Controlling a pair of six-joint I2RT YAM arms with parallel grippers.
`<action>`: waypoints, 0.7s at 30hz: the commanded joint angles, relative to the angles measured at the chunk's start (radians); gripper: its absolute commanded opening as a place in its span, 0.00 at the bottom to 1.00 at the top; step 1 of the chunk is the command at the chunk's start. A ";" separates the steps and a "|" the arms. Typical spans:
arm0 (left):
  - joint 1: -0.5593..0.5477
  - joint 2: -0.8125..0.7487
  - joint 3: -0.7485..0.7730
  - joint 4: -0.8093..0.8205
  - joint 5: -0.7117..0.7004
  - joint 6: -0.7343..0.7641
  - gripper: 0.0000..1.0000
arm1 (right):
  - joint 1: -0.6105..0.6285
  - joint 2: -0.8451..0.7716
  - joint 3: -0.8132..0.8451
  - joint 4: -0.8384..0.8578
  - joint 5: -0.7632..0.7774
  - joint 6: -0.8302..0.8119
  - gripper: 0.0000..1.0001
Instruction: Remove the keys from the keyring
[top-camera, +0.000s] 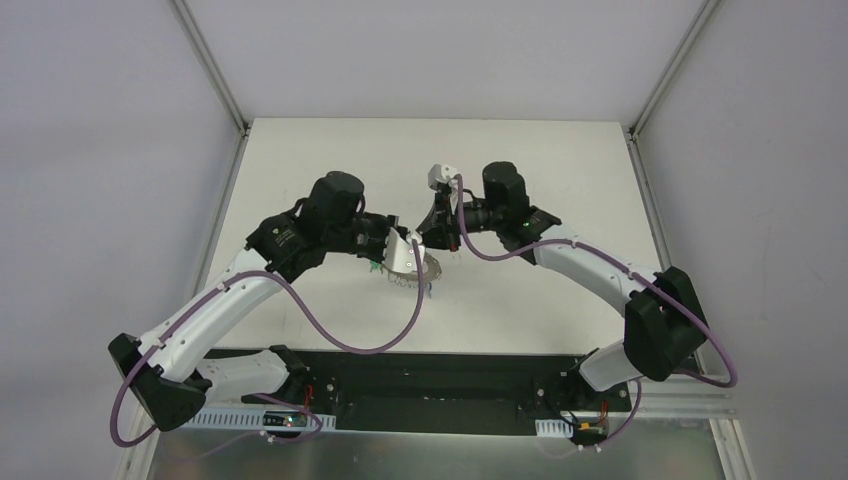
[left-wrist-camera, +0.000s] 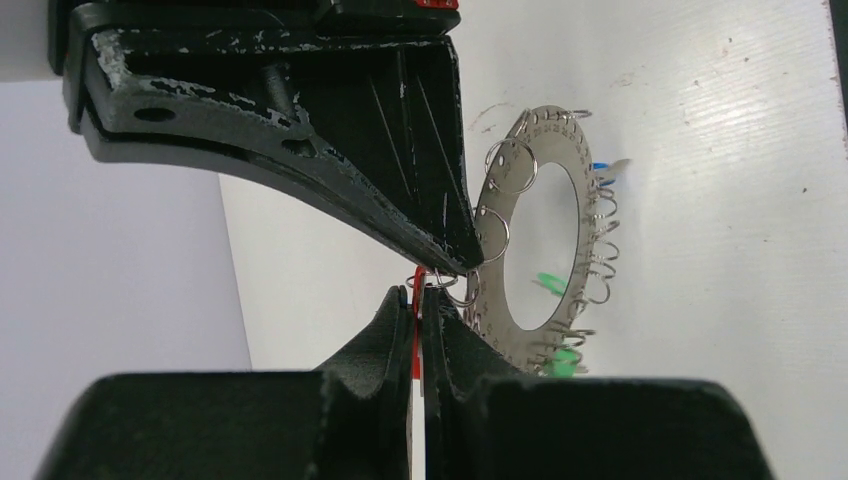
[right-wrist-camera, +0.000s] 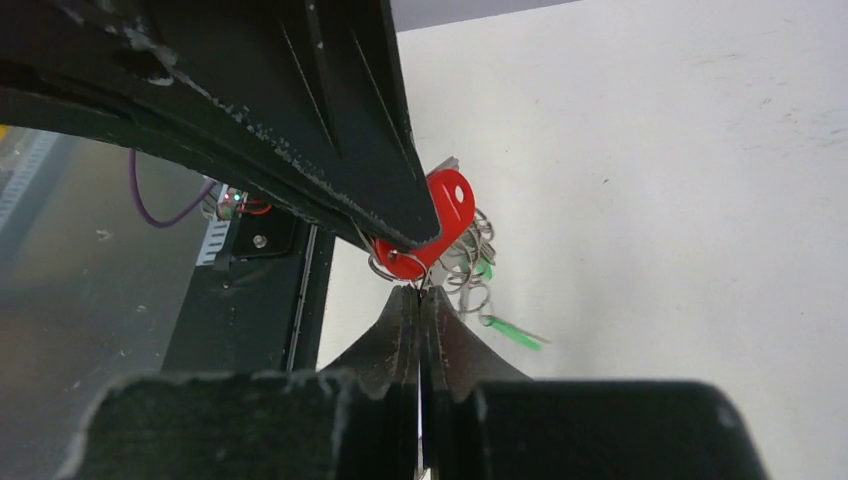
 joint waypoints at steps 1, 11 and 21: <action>0.008 -0.044 -0.039 0.093 -0.017 0.005 0.00 | -0.012 -0.047 -0.086 0.390 0.037 0.298 0.00; 0.022 -0.048 -0.078 0.123 -0.012 -0.022 0.00 | -0.090 -0.009 -0.294 1.174 0.170 0.869 0.00; 0.025 -0.005 -0.065 0.123 0.034 -0.077 0.00 | -0.091 -0.024 -0.297 1.234 0.197 0.892 0.00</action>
